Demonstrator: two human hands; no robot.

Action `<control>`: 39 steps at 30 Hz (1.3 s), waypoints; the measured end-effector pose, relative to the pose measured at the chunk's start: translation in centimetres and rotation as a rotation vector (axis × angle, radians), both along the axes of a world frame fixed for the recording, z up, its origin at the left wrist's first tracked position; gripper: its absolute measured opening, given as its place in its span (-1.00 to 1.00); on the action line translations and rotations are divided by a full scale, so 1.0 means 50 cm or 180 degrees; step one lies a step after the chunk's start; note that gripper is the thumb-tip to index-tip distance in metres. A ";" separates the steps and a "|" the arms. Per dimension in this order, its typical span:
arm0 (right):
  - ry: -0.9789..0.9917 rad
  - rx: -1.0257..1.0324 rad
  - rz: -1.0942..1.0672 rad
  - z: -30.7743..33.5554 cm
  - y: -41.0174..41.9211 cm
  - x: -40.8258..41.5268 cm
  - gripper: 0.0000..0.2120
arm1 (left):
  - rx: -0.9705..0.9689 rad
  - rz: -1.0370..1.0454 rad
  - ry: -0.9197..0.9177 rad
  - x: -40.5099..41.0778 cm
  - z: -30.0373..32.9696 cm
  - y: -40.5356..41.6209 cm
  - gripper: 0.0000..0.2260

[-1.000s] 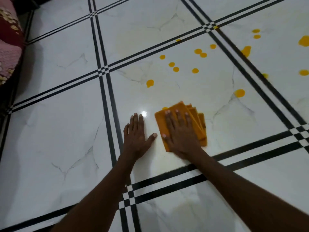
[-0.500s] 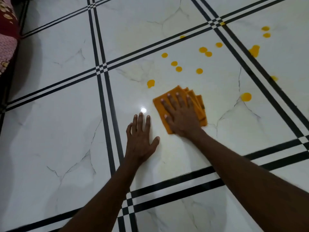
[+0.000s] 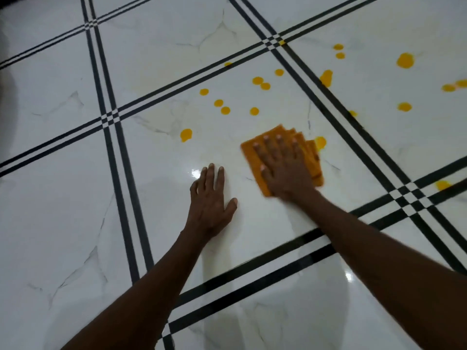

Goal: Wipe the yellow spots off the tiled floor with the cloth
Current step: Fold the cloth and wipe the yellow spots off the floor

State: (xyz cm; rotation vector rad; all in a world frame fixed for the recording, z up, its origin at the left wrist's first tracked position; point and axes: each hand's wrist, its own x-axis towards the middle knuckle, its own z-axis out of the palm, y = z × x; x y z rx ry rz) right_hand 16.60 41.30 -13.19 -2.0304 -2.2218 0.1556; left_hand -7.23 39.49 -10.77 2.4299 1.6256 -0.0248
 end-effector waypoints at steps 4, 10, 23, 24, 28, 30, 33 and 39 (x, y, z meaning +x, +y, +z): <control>0.0155 0.0131 -0.1637 0.004 -0.072 0.175 -0.40 | -0.0013 -0.0418 0.0022 0.072 0.005 -0.003 -0.22; 0.0133 -0.0002 -0.0550 0.003 -0.139 0.050 -0.38 | -0.0354 -0.0797 0.0342 0.156 0.019 0.012 -0.14; 0.0121 0.0029 -0.1015 0.008 -0.207 0.163 -0.38 | -0.0405 -0.1613 0.0816 0.316 0.041 -0.005 -0.15; 0.0108 0.0011 -0.0920 0.007 -0.191 0.215 -0.39 | -0.0368 -0.1628 0.0841 0.321 0.040 -0.006 -0.13; 0.0022 0.0118 -0.2237 -0.002 -0.252 0.395 -0.40 | -0.0255 -0.1694 0.0735 0.359 0.034 -0.008 -0.08; 0.0070 0.0119 -0.2767 0.002 -0.308 0.365 -0.39 | -0.0281 -0.1761 0.0652 0.395 0.033 -0.025 -0.10; 0.0046 0.0048 -0.2569 0.008 -0.335 0.260 -0.36 | -0.0373 -0.1728 0.0650 0.440 0.029 -0.050 -0.13; -0.0109 -0.0092 -0.2038 0.005 -0.321 0.507 -0.40 | -0.0252 -0.1790 0.0743 0.479 0.031 -0.080 -0.16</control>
